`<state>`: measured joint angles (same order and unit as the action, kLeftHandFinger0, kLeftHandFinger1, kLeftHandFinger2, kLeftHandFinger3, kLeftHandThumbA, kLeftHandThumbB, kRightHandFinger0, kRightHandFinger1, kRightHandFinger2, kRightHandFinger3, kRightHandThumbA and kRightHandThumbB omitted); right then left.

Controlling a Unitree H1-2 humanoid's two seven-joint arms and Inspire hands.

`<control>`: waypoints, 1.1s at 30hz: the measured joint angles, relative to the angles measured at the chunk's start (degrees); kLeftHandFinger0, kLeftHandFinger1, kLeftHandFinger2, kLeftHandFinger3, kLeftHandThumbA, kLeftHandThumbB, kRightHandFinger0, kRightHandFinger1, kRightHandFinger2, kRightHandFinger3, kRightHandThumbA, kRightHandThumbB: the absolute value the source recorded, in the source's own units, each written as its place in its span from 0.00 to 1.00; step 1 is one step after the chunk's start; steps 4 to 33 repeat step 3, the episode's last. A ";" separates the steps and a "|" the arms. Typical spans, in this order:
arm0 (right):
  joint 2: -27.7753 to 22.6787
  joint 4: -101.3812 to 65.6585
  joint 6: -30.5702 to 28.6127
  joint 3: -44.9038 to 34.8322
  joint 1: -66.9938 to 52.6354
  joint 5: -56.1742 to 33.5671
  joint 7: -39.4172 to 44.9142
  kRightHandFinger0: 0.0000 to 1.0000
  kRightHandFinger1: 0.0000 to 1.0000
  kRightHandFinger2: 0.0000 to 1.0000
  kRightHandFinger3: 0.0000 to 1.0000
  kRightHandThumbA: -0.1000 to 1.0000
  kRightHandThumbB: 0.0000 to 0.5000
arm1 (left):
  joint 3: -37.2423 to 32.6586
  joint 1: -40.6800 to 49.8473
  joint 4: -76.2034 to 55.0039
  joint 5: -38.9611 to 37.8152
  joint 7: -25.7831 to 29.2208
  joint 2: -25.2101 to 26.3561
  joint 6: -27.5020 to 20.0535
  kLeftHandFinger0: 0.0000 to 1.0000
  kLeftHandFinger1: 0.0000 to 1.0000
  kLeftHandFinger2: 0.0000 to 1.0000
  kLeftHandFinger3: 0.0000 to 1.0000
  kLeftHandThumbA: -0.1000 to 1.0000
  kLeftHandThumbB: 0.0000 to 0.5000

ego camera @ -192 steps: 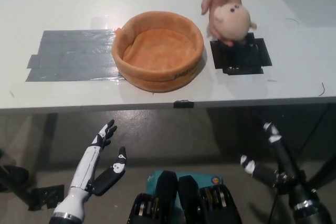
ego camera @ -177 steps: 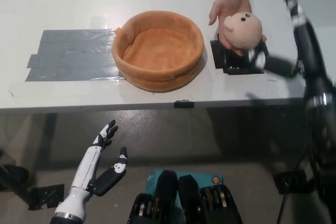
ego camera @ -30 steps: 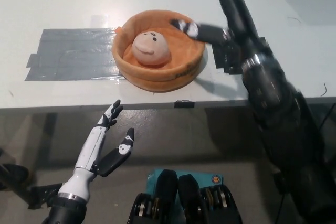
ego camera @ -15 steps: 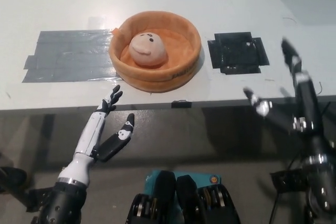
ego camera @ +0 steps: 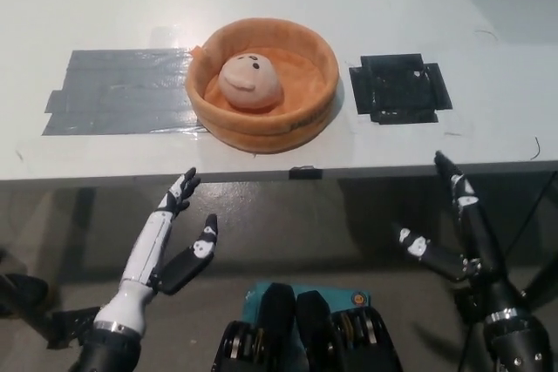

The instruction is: A person hands a emotional support dumpling to the robot which it grabs with its right hand and places in the soft place kept infront of it in the centre of the desk

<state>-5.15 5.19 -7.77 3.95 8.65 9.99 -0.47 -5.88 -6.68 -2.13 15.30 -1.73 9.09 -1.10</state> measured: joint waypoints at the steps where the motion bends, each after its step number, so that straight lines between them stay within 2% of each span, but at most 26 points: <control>1: -0.01 0.06 -0.37 0.53 -0.55 0.04 0.07 1.00 1.00 1.00 1.00 0.86 0.44 | -0.03 0.49 0.00 0.00 0.00 0.00 -0.02 1.00 1.00 1.00 1.00 0.47 0.00; 33: -0.01 0.05 -0.64 1.04 -1.22 0.09 0.11 1.00 1.00 1.00 1.00 0.86 0.43 | -0.06 0.97 -0.03 0.01 0.00 -0.01 -0.02 1.00 1.00 1.00 1.00 0.47 0.00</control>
